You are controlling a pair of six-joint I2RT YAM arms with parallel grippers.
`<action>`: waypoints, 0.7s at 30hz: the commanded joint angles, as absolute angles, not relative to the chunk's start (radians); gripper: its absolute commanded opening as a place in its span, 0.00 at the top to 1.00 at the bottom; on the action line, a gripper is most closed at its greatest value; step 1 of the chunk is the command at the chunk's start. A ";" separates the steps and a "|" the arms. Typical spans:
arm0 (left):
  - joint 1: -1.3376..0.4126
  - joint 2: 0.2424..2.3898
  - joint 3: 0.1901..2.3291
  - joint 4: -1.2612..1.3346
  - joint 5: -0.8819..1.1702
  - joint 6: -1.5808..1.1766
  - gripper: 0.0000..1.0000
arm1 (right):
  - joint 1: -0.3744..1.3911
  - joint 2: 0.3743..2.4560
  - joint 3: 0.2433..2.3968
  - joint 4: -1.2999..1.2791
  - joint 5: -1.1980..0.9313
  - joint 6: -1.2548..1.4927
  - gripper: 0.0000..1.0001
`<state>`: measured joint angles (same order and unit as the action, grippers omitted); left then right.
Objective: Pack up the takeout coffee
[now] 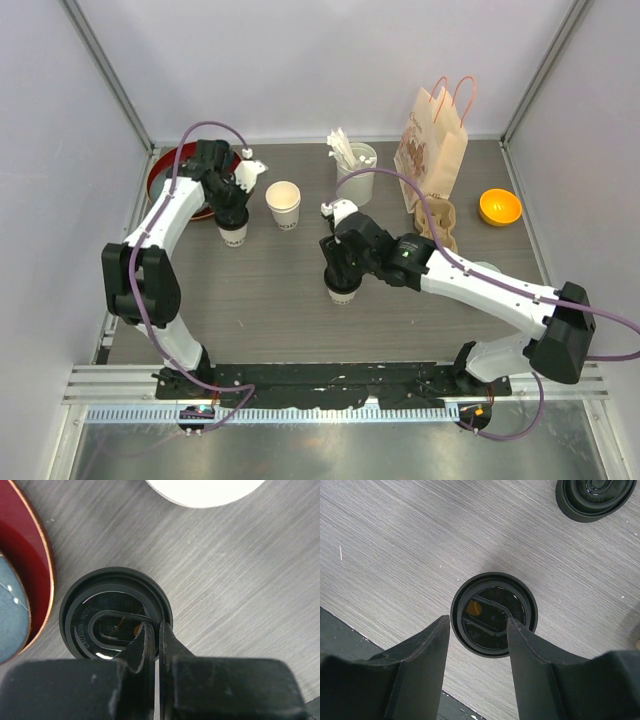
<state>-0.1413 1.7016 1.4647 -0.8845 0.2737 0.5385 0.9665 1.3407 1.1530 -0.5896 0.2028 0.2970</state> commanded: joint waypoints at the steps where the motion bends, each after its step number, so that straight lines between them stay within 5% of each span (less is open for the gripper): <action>1: -0.117 1.741 1.526 -0.847 0.308 0.503 1.00 | 0.999 1.359 1.227 -0.589 0.279 0.333 0.46; 14: -0.098 1.744 1.534 -0.845 0.324 0.469 0.89 | 1.034 1.471 1.253 -0.598 0.299 0.339 0.48; 21: -0.087 1.700 1.479 -0.830 0.322 0.463 0.62 | 1.039 1.517 1.275 -0.623 0.314 0.324 0.53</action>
